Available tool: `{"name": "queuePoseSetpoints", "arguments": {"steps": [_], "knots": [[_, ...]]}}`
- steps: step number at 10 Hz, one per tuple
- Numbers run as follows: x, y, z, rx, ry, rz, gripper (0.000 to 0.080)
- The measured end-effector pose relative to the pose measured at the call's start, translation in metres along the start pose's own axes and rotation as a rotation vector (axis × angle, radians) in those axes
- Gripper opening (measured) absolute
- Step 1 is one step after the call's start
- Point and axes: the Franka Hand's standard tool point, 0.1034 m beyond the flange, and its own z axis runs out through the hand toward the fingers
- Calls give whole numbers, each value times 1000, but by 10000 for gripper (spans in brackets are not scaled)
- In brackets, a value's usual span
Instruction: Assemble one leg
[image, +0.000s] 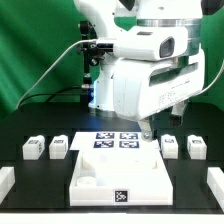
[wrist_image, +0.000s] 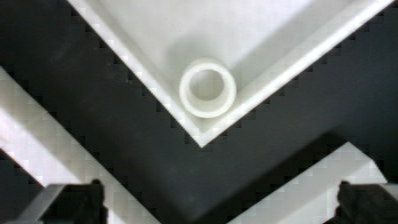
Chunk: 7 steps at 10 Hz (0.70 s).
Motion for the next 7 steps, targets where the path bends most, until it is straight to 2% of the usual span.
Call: {"name": "queuePoseSetpoints", "arguments": {"steps": [4, 5, 7], "knots": [[-1, -3, 2, -6, -3, -36, 650], [-5, -15, 8, -10, -15, -102, 650], [-26, -35, 13, -14, -24, -319, 650]]}}
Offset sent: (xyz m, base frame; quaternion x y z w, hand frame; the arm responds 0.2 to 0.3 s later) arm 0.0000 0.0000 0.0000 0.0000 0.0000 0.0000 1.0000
